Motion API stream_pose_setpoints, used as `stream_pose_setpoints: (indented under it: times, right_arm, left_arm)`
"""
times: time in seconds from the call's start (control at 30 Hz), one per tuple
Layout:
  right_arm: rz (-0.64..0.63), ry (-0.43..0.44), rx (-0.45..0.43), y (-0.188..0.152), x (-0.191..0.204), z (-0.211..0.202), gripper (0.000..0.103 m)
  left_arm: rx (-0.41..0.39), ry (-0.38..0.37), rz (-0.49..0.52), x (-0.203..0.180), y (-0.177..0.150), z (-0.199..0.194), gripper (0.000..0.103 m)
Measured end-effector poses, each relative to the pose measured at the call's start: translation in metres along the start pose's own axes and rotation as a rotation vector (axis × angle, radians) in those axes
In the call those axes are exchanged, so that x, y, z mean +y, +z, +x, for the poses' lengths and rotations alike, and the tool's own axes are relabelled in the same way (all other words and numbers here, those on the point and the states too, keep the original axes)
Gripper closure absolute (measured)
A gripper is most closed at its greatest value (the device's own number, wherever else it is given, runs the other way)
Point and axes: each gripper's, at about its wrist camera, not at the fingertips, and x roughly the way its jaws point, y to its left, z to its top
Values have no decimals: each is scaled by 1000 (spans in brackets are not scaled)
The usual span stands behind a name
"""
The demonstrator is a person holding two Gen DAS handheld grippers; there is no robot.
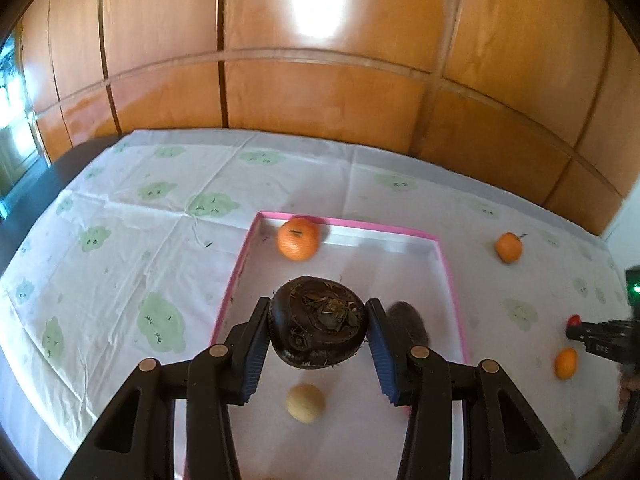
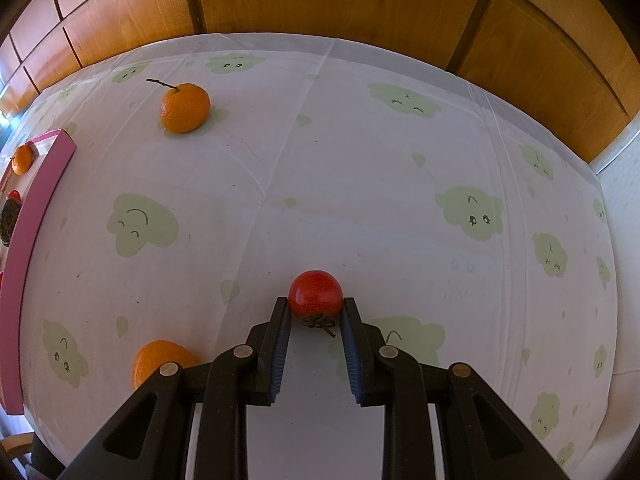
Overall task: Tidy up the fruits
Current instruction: 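Carry the dark brown fruit into the pink tray and open the left tool, then carry the red tomato into the pink tray and open the right tool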
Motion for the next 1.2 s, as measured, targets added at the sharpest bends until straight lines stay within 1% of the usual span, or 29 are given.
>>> stream_pose_setpoints:
  times: [0.17,0.27,0.3,0.4,0.6,0.67,0.83,1.2]
  right_arm:
    - [-1,0,0,0,0,1,78]
    - [-1,0,1,0,0,1,78]
    - [-1,0,0,0,1,1,78]
    - [-1,0,0,0,1,0,78]
    - [-3,-5,-2,0,1,0,78]
    - [-3,-6,-2,0,0,0,78]
    - [-5,-9,-3,0,1,0,78]
    - [-7,-13,-7,-1,2,0,78]
  left_arm:
    - [22,16,-3,8,4,24,55]
    - [28,30,-8,10,5,28,47]
    - [26,37,-13,12,5,28,45]
    - [11,66,-16,13,-1,21,45]
    - [-30,117,-51,14,-25,-7,45]
    - [-38,115,-60,11,-34,-17,45]
    - [-52,105,-42,1,-48,-35,45]
    - [-73,50,32,-30,-59,-58,45]
